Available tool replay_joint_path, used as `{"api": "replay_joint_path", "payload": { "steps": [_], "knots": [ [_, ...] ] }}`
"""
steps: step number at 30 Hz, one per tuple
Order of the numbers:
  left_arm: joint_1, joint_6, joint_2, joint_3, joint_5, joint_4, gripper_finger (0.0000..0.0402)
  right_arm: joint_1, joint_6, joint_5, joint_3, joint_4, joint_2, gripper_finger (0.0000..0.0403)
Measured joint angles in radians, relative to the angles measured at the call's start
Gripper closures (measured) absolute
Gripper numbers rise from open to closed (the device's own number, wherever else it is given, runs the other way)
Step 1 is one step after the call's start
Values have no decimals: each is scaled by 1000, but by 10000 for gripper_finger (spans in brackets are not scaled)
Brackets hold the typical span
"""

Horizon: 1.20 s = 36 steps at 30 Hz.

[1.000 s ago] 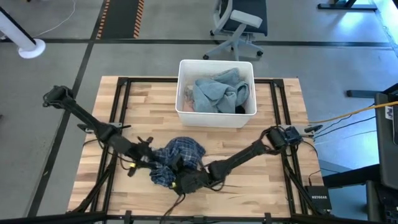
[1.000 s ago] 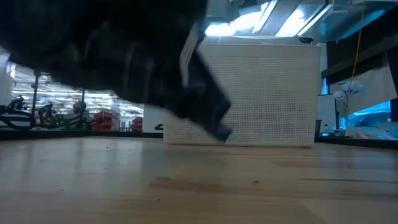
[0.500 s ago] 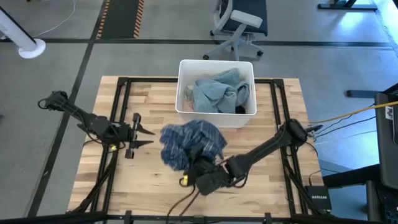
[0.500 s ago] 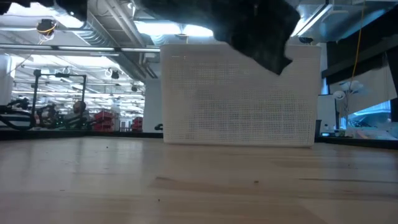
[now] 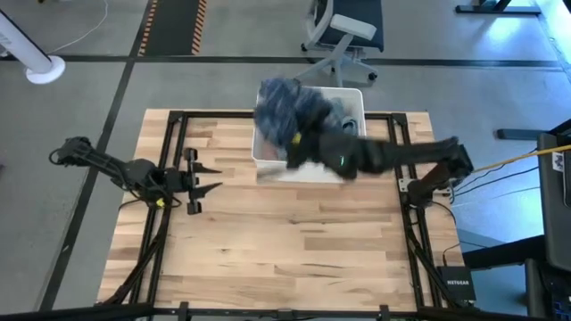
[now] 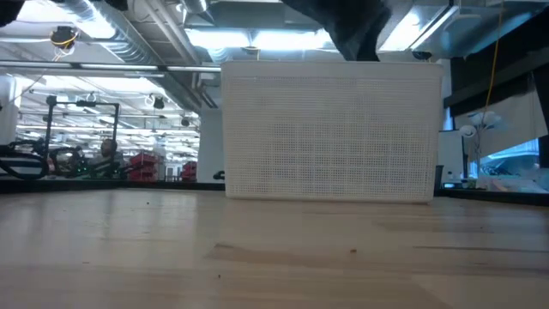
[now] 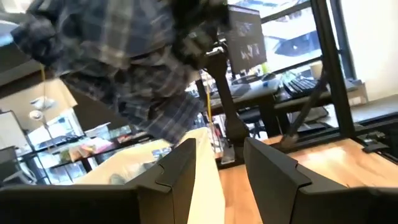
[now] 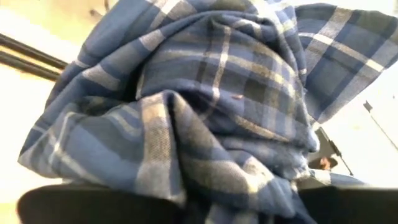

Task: Sort clothes
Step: Put the blue pajamas into the white laundry bin

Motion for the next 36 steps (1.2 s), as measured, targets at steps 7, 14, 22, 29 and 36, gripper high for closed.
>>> {"api": "replay_joint_path", "payload": {
  "steps": [7, 14, 22, 29, 36],
  "knots": [
    [3, 47, -9, 0, 2, -56, 270, -223, 41, -192, -5, -61, 15, 318],
    [4, 78, -7, 0, 2, -82, 270, -349, 271, -386, -42, -262, 38, 259],
    [4, 48, -7, 0, 2, -83, 270, -381, 419, -389, -50, -387, 33, 166],
    [4, 25, -7, 0, 0, -100, 270, -389, 576, -506, 117, -702, 26, 119],
    [4, 16, -7, 0, 0, -103, 270, -392, 704, -493, 320, -859, 26, 117]
  ]
}}
